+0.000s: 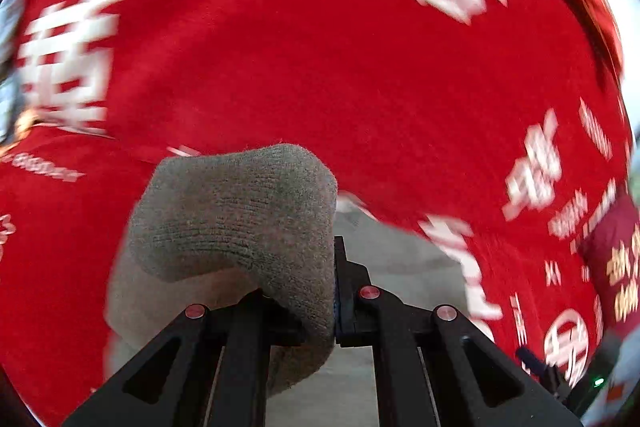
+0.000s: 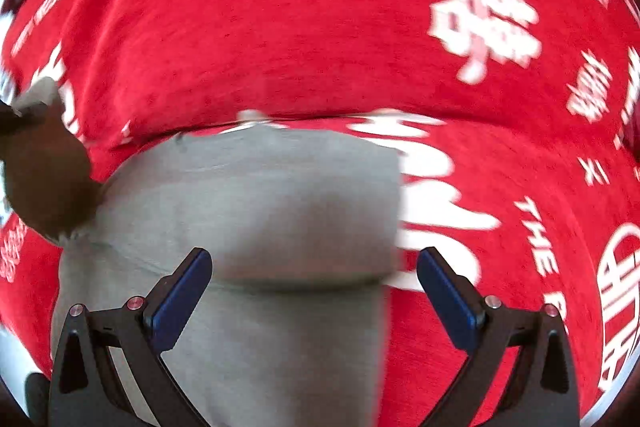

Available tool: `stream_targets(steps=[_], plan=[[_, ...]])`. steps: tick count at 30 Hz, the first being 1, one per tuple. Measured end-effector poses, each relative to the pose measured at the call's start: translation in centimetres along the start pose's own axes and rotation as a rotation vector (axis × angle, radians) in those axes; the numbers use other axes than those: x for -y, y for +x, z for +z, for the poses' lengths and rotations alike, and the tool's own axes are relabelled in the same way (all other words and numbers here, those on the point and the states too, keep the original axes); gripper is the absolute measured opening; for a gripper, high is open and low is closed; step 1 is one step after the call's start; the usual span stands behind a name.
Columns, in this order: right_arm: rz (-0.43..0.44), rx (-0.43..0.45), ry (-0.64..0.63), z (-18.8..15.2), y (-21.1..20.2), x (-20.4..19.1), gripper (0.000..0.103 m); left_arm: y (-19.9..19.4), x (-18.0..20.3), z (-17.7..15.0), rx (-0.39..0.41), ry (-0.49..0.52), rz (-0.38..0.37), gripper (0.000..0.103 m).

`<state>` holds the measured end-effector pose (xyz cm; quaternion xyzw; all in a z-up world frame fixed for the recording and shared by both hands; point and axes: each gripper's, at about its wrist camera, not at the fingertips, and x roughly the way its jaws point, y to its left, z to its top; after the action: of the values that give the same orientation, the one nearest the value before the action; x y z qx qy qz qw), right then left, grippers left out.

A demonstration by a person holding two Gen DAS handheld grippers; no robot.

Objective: Fold small clothes

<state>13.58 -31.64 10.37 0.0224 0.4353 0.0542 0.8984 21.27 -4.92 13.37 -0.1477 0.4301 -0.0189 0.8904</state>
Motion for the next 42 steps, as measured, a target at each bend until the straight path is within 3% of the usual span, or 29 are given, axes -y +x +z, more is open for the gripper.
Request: stream_targets(steps=[5,9,11,13,14,15,17,20,22,25,28,32,37,39,40,41,42], plan=[[-0.008,-0.009,0.062,-1.6,-0.2,4.7,0.102,6.4,7.2,-5.3,-0.163,0.137,0.01,0.009],[0.006,-0.023,0.101,-2.7,0.6,6.4,0.102,10.6,9.0,-9.1,-0.318,0.207,0.043,0.01],[0.016,-0.019,0.108,-3.0,0.5,7.1,0.102,10.5,8.8,-9.7,-0.314,0.236,0.034,0.016],[0.017,-0.015,0.095,-3.0,0.6,7.4,0.102,9.8,8.6,-9.5,-0.314,0.253,0.034,0.053],[0.015,-0.014,0.087,-3.1,0.6,7.4,0.102,9.4,8.6,-9.3,-0.311,0.252,0.03,0.084],[0.014,-0.011,0.08,-3.1,0.5,7.4,0.102,7.9,8.6,-9.0,-0.249,0.246,0.004,0.088],[0.012,-0.003,0.072,-3.2,0.1,7.3,0.102,5.6,8.5,-8.4,-0.17,0.245,-0.05,0.088],[0.006,0.015,0.056,-3.4,-0.8,7.2,0.102,3.3,7.5,-8.2,-0.2,0.256,-0.107,0.088],[0.006,0.025,0.032,-3.5,-1.7,7.1,0.102,1.6,6.0,-8.4,-0.186,0.269,-0.06,0.088],[0.027,0.057,-0.014,-3.3,-3.2,6.7,0.102,0.1,1.7,-8.5,-0.142,0.234,0.075,0.088],[0.09,0.08,-0.052,-2.4,-3.8,5.0,0.102,-0.3,-4.0,-8.4,-0.15,0.08,0.19,0.088],[0.219,0.045,-0.002,-0.5,-2.2,1.9,0.101,-0.2,-8.6,-9.2,-0.166,-0.089,0.238,0.088],[0.179,0.005,-0.167,1.1,0.2,-6.6,0.101,0.8,-9.1,-10.8,-0.204,-0.079,0.248,0.088],[0.107,-0.03,-0.29,0.9,2.5,-10.3,0.1,1.5,-9.2,-11.0,-0.23,-0.06,0.251,0.088],[0.025,-0.063,-0.331,0.7,4.5,-11.6,0.098,2.0,-9.1,-10.8,-0.243,-0.05,0.259,0.088],[0.002,-0.098,-0.317,0.6,5.7,-11.6,0.083,2.2,-9.3,-11.0,-0.253,-0.041,0.267,0.088],[0.025,-0.144,-0.267,0.6,6.8,-10.9,0.045,2.4,-9.5,-10.8,-0.257,-0.038,0.268,0.088]])
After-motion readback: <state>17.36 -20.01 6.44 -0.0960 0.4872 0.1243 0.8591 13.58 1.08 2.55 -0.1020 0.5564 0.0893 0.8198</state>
